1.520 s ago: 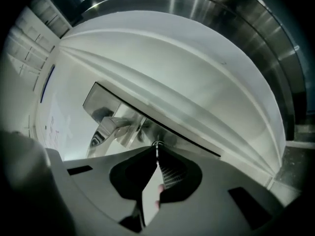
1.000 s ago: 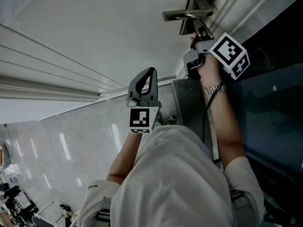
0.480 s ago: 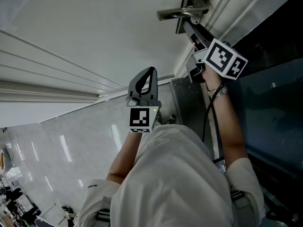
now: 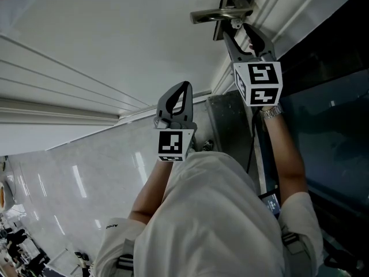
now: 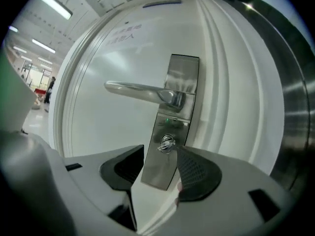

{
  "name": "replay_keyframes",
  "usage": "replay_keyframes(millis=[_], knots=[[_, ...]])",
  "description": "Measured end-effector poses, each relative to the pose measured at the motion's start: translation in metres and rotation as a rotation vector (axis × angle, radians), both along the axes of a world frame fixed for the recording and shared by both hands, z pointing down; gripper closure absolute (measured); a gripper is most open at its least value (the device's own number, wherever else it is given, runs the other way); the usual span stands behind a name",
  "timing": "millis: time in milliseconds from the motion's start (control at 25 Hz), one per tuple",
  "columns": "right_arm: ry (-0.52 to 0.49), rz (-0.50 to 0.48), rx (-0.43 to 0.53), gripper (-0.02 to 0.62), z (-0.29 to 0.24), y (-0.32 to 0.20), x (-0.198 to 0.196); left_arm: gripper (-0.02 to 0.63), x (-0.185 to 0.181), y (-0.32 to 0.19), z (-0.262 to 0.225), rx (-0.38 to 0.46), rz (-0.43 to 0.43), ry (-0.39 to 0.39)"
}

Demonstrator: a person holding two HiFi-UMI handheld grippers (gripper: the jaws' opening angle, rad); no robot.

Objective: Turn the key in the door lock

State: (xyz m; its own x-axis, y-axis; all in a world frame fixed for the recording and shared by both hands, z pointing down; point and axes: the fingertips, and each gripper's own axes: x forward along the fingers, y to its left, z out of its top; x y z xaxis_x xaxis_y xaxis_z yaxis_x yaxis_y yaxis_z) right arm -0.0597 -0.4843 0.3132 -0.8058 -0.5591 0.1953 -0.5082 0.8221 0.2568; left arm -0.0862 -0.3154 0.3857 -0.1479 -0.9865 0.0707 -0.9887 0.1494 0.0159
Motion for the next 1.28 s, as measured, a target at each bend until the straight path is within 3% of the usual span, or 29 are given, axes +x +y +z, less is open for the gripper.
replay_keyframes(millis=[240,520,960,1280], knots=[[0.148,0.018,0.242,0.408,-0.006,0.0,-0.001,0.597,0.0,0.001,-0.002,0.006,0.0,-0.003],[0.404,-0.014,0.545,0.408,-0.004,-0.002,-0.005,0.597,0.001,0.004,-0.001,0.001,-0.001,-0.005],[0.645,-0.027,0.855,0.41,0.007,-0.005,-0.01,0.597,0.002,0.005,-0.001,-0.005,-0.002,-0.012],[0.755,-0.047,0.994,0.428,0.009,-0.006,-0.015,0.597,0.001,0.008,-0.003,-0.004,-0.01,-0.013]])
